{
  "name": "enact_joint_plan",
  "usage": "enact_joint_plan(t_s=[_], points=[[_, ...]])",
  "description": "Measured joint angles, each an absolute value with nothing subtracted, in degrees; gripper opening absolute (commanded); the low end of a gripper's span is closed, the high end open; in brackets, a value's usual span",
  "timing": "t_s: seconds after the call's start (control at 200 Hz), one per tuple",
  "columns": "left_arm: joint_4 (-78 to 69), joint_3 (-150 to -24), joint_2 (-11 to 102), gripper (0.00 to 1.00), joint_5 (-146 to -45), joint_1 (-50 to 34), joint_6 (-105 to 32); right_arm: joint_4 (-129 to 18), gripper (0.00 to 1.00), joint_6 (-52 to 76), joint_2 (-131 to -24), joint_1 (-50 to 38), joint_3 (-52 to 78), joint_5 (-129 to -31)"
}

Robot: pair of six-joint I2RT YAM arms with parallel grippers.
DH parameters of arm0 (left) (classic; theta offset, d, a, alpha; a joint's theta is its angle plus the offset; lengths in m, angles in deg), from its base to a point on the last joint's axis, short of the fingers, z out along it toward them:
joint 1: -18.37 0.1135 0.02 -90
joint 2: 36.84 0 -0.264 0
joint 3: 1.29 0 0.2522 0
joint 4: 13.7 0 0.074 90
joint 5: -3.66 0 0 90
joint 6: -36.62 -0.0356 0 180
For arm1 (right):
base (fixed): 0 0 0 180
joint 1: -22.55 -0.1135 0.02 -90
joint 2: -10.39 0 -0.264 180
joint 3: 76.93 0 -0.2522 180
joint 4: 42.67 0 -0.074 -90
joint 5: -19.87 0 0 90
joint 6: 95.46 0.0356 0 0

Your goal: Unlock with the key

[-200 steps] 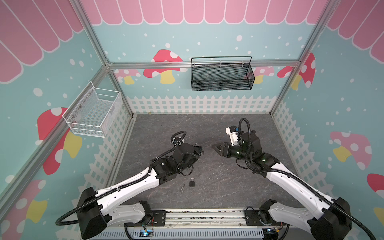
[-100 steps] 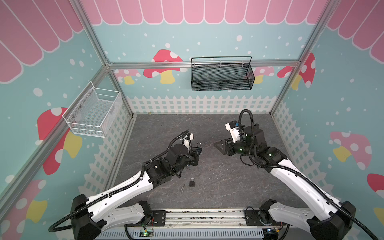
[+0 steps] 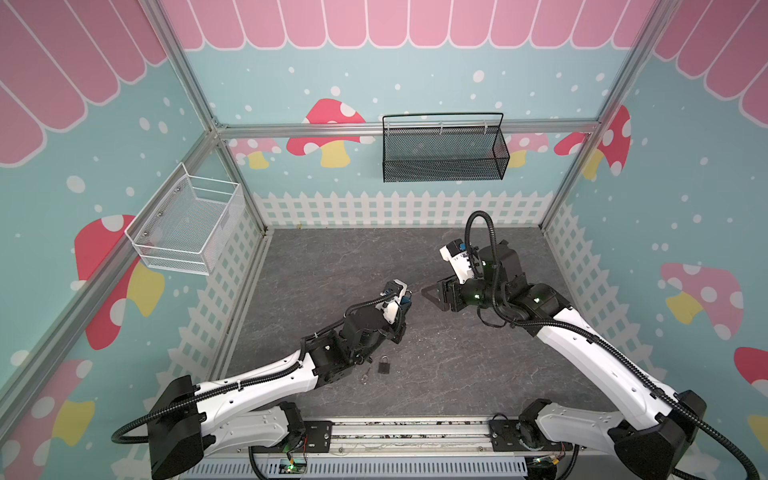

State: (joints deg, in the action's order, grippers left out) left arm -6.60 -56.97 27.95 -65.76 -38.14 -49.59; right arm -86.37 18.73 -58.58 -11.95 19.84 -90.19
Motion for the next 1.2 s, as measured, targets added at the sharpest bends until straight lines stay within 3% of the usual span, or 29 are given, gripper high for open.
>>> enact_joint_plan(t_s=[1.201], points=[[-10.75,-56.64,30.45,0.00,-65.06,-39.15,-51.54,-97.78,0.68,15.71,-72.66,-16.25,5.02,-79.22]])
